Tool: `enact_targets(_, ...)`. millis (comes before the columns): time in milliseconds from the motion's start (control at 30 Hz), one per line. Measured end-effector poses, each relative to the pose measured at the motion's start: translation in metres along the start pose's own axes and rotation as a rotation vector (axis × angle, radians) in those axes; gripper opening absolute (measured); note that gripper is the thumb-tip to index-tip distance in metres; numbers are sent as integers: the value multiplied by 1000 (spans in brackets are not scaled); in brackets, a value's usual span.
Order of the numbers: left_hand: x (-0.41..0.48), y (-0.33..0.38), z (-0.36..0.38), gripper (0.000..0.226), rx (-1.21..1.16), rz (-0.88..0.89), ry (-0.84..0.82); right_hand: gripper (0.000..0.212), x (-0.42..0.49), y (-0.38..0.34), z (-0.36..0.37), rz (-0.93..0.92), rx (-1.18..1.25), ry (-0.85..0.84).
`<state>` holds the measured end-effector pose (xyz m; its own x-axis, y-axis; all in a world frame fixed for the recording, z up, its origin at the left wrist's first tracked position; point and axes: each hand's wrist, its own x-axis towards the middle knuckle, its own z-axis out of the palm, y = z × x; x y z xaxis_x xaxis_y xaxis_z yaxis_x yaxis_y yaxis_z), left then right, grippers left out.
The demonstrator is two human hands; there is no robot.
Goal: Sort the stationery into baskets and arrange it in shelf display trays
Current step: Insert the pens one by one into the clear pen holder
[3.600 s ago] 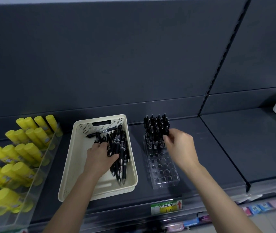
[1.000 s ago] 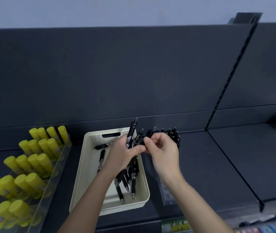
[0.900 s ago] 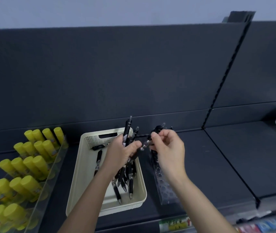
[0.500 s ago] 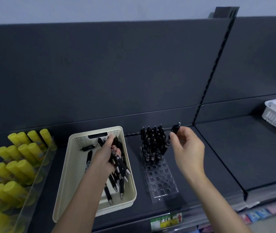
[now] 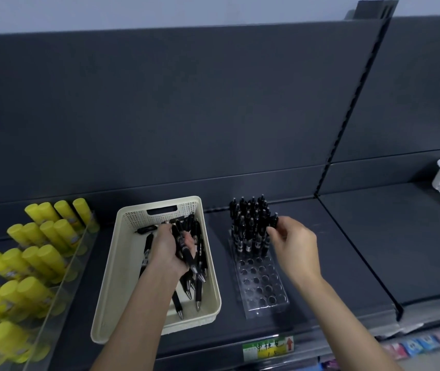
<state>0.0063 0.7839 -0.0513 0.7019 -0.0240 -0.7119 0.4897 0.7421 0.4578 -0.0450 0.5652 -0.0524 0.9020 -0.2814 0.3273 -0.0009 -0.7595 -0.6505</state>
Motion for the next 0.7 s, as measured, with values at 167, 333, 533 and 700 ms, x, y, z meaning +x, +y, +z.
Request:
enact_targets(167,0,-4,-5,11,-45,-14,-66,18,2,2,-2,13,9,-65)
enact_targets(333,-7,-8,-3,17,-52,29,-138,7,4,2,-7,17,66,-106)
enact_targets(533,-8,-10,-3,13,-18,54,-184,3,9,3,-6,66,58,-141)
enact_targets(700,-9,-13,-3,9,-5,26,-200,4,8,6,-8,43,31,-192)
